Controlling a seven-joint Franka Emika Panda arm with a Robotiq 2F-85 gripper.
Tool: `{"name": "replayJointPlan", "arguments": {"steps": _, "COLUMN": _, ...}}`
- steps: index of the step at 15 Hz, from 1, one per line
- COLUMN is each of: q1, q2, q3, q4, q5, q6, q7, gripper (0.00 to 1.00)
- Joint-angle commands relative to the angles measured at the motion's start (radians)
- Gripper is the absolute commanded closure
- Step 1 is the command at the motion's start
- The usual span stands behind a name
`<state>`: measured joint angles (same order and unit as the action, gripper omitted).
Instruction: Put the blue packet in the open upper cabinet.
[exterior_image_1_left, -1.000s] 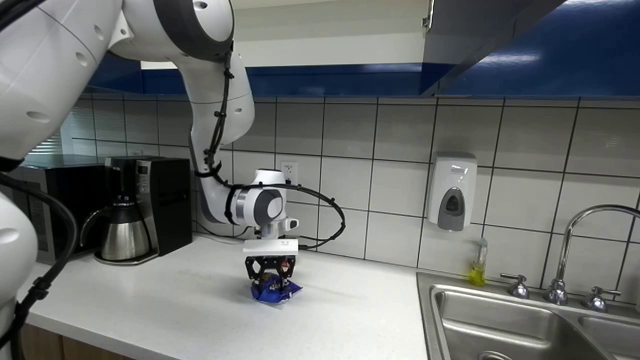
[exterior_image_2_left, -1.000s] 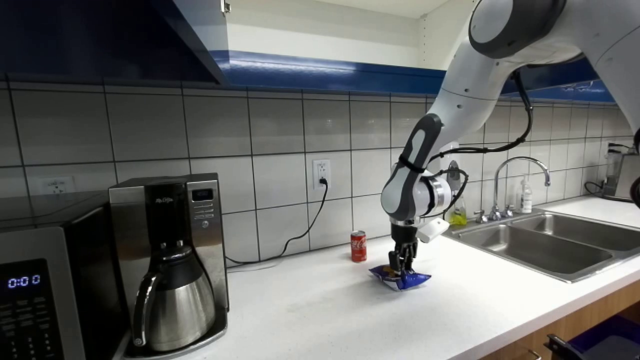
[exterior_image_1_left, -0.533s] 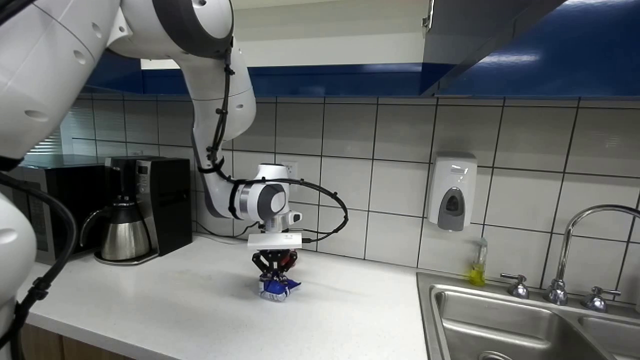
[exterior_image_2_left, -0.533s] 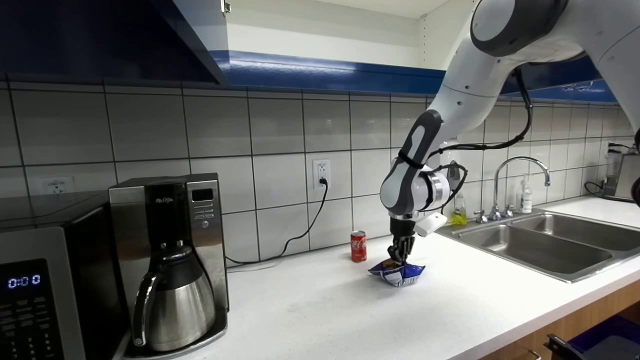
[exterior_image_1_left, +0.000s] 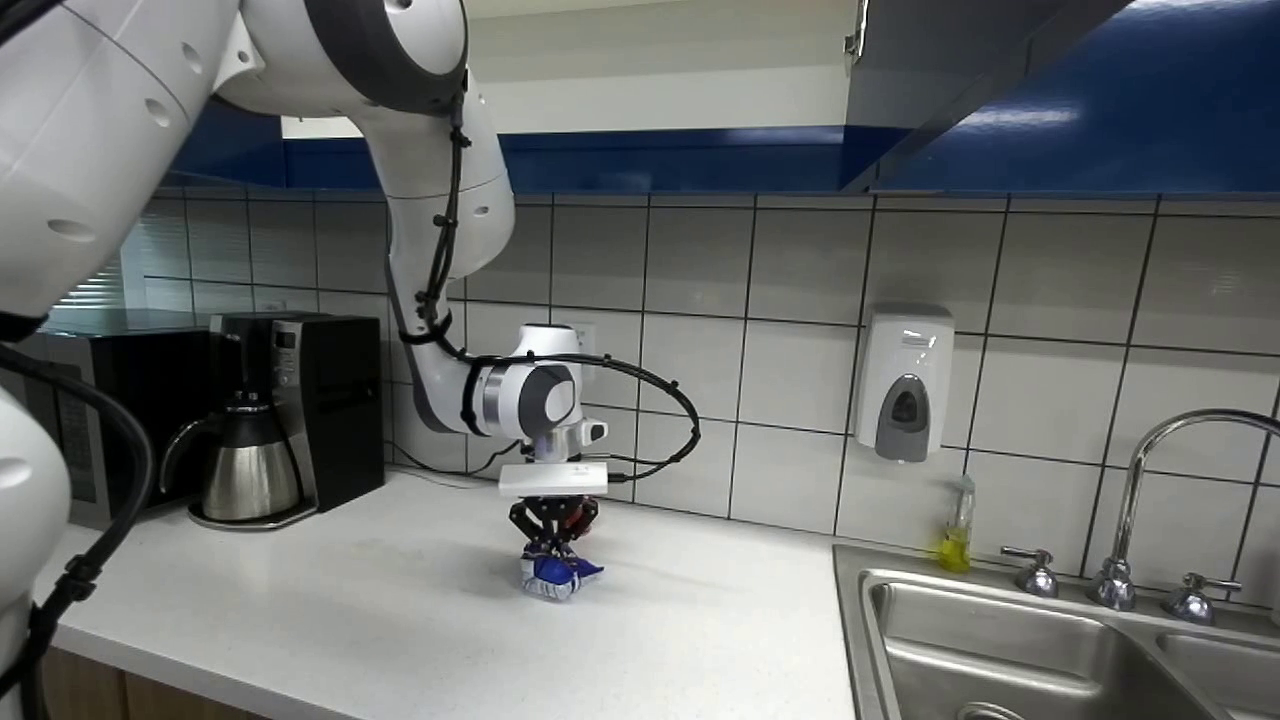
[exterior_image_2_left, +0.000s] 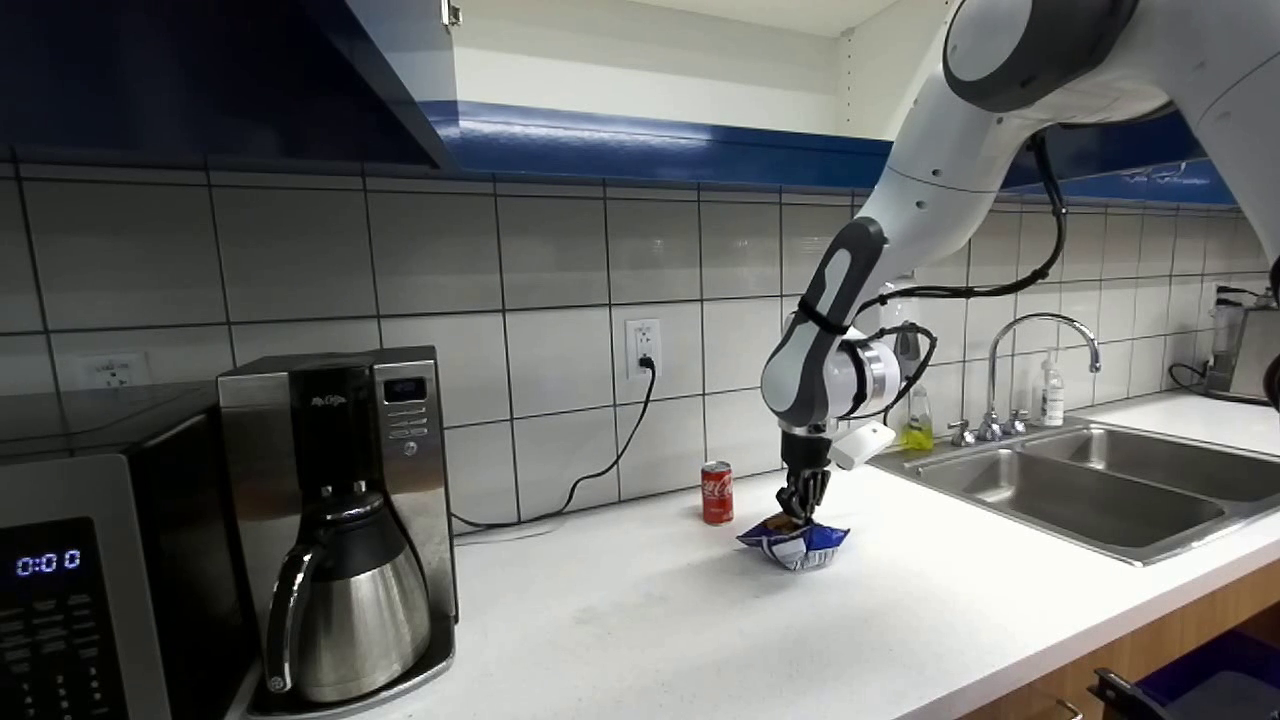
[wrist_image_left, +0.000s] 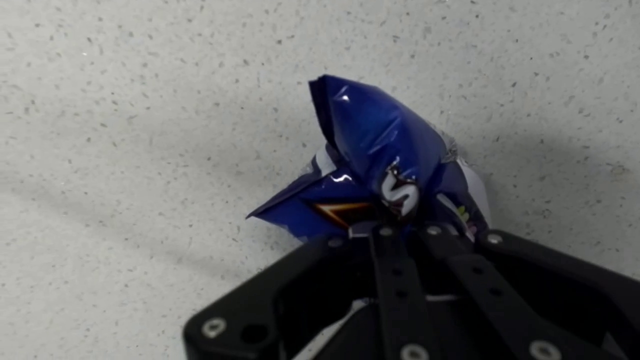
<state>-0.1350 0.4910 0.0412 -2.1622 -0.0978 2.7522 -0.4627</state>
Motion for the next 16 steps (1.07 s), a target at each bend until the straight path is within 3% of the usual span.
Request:
{"name": "replayJointPlan", "arguments": {"steps": 1, "q1": -0.029, "q2": 0.012, "q3": 0.019, "q4": 0.007, "q5": -0.01, "q6": -0.017, "q7": -0.03, "gripper": 0.99}}
{"name": "replayJointPlan", "arguments": {"steps": 16, "q1": -0.018, "q2": -0.031, "q3": 0.013, "q4": 0.036, "q5": -0.019, "q6": -0.054, "q7": -0.023, "gripper": 0.99}}
